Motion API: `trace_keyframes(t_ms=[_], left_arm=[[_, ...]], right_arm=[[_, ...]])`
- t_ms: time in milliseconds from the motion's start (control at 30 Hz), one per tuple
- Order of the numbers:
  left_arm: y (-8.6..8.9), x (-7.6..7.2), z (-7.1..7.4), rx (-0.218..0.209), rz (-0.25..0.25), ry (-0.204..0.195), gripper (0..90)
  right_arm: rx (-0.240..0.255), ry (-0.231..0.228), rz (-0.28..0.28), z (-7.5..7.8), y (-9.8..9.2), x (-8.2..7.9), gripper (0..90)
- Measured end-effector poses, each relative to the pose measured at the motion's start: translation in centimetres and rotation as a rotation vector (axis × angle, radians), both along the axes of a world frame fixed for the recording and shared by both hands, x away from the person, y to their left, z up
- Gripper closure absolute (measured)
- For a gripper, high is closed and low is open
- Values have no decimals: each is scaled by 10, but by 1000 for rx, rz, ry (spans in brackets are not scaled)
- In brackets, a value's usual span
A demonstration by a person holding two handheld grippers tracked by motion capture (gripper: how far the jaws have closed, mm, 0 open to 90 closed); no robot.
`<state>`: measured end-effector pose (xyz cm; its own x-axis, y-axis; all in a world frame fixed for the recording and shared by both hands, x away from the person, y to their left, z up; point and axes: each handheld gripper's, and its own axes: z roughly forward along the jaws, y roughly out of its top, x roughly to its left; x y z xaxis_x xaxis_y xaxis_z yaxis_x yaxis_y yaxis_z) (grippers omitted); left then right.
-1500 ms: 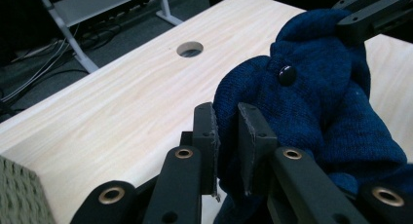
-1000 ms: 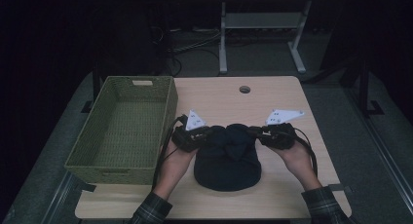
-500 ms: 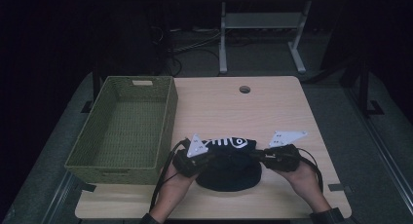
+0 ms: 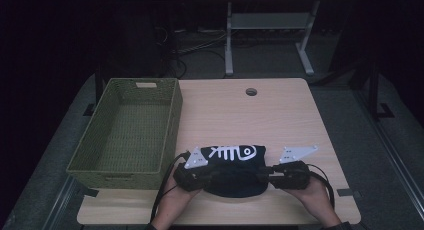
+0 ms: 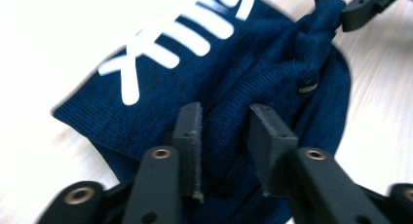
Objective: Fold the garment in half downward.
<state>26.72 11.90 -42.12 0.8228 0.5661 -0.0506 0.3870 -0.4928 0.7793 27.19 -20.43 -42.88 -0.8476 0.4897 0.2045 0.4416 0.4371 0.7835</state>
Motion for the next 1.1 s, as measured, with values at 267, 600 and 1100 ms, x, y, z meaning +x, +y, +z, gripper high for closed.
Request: trace_keyframes(t_ms=[267, 600, 1100], left_arm=[[10, 1, 28, -60, 8, -53, 672], [3, 7, 15, -49, -35, 14, 896], [-12, -7, -24, 44, -119, 118, 896]], right_arm=[[89, -51, -3, 29, -4, 3, 615], [4, -59, 11, 19, 12, 9, 876], [-83, 29, 45, -17, 20, -9, 894]])
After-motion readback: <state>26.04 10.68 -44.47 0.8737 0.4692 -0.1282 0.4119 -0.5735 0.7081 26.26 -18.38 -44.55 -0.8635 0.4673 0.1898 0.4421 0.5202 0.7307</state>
